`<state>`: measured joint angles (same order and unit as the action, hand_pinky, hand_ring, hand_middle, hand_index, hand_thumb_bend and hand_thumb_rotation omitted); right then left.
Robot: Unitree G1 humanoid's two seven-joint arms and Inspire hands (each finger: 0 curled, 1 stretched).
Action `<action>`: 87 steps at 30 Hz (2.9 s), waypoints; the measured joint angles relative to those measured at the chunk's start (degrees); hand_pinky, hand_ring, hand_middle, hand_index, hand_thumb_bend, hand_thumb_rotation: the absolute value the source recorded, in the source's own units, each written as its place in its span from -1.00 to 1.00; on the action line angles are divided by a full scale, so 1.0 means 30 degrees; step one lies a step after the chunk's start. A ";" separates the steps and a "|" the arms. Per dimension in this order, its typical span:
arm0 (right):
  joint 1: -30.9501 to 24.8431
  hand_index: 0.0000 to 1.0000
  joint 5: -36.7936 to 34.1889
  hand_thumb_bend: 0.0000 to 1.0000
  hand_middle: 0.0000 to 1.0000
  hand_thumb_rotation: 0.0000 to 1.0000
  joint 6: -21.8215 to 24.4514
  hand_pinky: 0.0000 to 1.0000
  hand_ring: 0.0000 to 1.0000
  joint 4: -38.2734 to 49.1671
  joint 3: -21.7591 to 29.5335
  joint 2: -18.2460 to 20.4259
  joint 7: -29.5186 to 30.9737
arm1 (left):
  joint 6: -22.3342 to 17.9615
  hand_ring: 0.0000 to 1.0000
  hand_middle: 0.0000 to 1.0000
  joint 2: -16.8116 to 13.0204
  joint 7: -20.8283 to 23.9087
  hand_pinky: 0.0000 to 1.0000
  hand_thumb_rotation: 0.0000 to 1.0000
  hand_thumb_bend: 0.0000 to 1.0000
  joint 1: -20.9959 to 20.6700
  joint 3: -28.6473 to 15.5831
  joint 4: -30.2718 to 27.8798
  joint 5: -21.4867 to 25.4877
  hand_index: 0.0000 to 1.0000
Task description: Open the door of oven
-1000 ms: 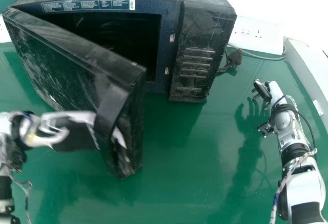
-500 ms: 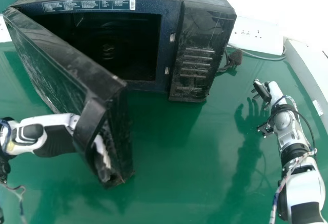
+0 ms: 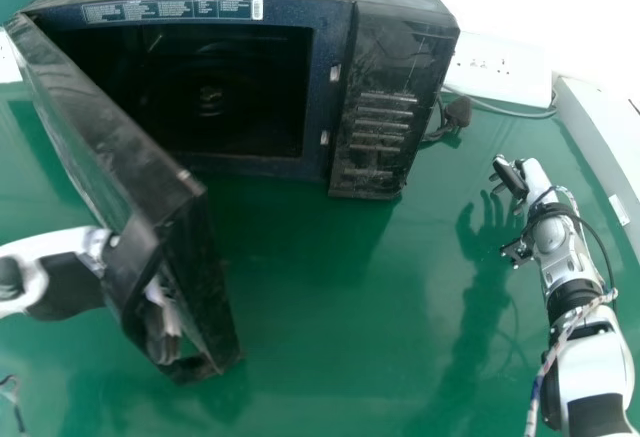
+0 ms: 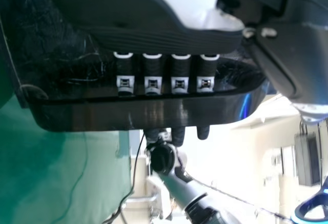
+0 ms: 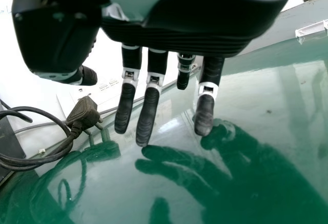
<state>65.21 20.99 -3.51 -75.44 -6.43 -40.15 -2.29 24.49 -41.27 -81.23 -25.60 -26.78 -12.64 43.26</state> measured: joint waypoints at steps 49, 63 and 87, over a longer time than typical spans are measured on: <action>-0.0190 -0.02 -0.0030 0.02 0.05 -0.70 -0.0088 -0.15 -0.06 -0.0092 0.0136 0.0061 0.0408 | -0.5628 -0.45 -0.31 -0.3839 0.0654 -0.60 0.00 0.83 0.4494 -1.2246 0.5987 0.4484 -0.04; -0.0199 -0.01 -0.0029 0.02 0.06 -0.70 -0.0120 -0.13 -0.06 -0.0086 0.0133 0.0100 0.0414 | -0.9464 -0.46 -0.25 -0.6068 -0.3496 -0.68 0.23 0.62 0.0011 -1.0048 1.5587 0.5683 0.08; -0.0161 -0.01 -0.0025 0.02 0.03 -0.70 -0.0171 -0.18 -0.11 0.0011 0.0122 0.0114 0.0217 | -1.0932 -0.67 -0.49 0.2322 1.9399 -0.86 -0.07 0.69 -0.2582 -1.1014 0.8002 0.6629 -0.16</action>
<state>64.73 20.91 -4.02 -75.40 -6.07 -39.81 -1.64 -8.30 -34.30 -23.04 -33.34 -59.82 11.37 63.15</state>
